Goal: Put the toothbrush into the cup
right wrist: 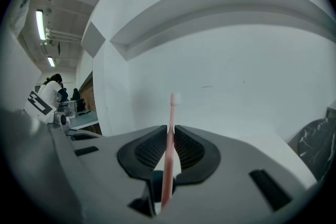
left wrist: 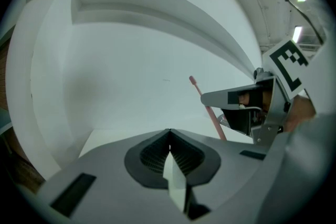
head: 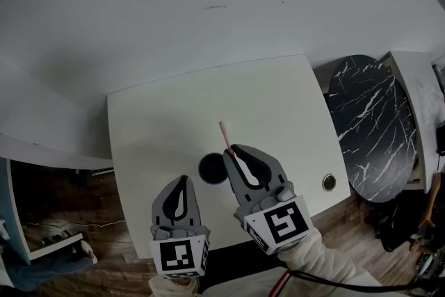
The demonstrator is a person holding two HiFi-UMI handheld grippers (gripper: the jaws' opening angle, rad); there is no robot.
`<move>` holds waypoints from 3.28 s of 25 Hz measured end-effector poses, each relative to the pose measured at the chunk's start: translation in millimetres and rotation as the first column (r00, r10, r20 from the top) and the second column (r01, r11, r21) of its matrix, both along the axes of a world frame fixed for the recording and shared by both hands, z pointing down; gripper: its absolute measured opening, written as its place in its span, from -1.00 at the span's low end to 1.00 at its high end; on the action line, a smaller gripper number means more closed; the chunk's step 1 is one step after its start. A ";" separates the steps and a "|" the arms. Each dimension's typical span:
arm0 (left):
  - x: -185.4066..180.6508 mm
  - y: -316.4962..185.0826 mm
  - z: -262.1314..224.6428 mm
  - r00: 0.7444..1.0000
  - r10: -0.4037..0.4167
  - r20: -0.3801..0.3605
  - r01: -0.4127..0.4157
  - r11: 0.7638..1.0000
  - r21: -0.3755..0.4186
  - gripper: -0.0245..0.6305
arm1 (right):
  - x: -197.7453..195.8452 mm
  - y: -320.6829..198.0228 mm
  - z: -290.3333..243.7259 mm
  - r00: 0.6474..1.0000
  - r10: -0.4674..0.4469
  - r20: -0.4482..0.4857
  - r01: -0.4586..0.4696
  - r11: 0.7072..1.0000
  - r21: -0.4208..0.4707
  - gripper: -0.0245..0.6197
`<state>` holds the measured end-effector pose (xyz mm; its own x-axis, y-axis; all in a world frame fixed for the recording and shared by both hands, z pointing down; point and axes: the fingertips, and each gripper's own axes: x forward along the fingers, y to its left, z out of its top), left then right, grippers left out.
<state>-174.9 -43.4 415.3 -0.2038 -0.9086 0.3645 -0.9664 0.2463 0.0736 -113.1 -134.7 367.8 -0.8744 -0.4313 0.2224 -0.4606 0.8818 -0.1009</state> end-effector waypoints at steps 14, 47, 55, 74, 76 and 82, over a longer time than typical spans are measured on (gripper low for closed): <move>-7.1 -7.2 26.3 1.000 0.009 -0.015 -0.009 1.000 -0.006 -0.90 | -14.0 -1.3 33.6 1.000 0.014 0.001 -0.014 1.000 -0.021 -0.77; -10.6 -6.3 44.6 0.999 -0.001 -0.043 0.001 1.000 0.000 -0.90 | -31.2 -0.8 29.4 0.996 0.025 0.084 -0.026 1.000 0.011 -0.77; -8.7 -13.4 51.4 0.999 0.009 -0.046 -0.009 1.000 -0.004 -0.90 | -25.5 -0.9 42.3 0.996 0.031 0.084 -0.033 0.999 0.012 -0.77; -4.3 -13.4 73.2 0.998 0.010 -0.067 -0.012 1.000 -0.026 -0.90 | -18.0 20.0 77.7 0.999 0.041 0.013 -0.041 0.999 -0.018 -0.77; -3.9 -12.7 75.6 0.998 0.010 -0.069 -0.012 1.000 -0.028 -0.90 | -16.2 20.7 81.1 0.999 0.043 0.001 -0.043 0.999 -0.015 -0.77; 0.3 -11.2 82.1 0.997 0.014 -0.074 -0.016 0.999 -0.033 -0.90 | -12.6 20.6 91.4 0.998 0.047 -0.043 -0.047 0.999 0.000 -0.77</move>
